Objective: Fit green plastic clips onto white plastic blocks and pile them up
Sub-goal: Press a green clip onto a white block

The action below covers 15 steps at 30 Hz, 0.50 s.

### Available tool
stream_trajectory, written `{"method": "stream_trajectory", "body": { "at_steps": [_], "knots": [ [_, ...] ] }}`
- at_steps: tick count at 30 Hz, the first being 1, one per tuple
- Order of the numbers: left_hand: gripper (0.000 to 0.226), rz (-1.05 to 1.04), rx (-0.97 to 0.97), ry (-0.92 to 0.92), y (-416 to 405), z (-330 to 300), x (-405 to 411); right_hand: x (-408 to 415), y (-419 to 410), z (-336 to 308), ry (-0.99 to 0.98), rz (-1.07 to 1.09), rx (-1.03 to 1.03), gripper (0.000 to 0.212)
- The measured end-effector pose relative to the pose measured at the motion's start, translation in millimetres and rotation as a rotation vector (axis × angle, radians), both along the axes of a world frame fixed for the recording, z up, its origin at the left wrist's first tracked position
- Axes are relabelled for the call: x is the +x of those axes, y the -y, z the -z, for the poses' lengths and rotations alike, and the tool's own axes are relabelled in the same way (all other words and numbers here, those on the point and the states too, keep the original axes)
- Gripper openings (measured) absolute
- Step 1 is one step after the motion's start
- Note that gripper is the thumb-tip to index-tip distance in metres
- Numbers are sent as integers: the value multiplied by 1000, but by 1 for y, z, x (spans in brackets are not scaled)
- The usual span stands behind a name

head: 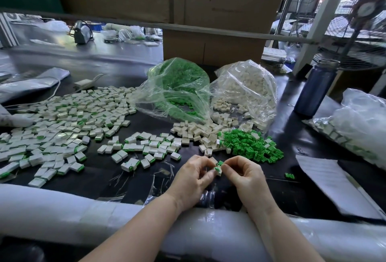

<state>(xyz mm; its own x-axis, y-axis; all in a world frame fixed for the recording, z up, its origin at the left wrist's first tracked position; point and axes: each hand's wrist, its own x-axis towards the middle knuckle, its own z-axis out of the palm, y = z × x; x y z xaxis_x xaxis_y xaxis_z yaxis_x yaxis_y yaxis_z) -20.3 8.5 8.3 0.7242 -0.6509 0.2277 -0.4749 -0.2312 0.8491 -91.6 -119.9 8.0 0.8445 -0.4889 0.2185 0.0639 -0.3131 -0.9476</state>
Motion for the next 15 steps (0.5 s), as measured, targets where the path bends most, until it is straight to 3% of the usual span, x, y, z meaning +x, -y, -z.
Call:
{"method": "stream_trajectory", "body": {
  "at_steps": [3, 8, 15],
  "knots": [
    [14, -174, -31, -19, -1, 3, 3, 1, 5, 2, 7, 153, -74, 20],
    [28, -522, -49, 114, -5, 8, 13, 2, 10, 9, -102, 286, -189, 16],
    [46, -493, 140, 101, -3, 13, 15, 4, 8, 11, -209, 306, -372, 12]
  ]
}}
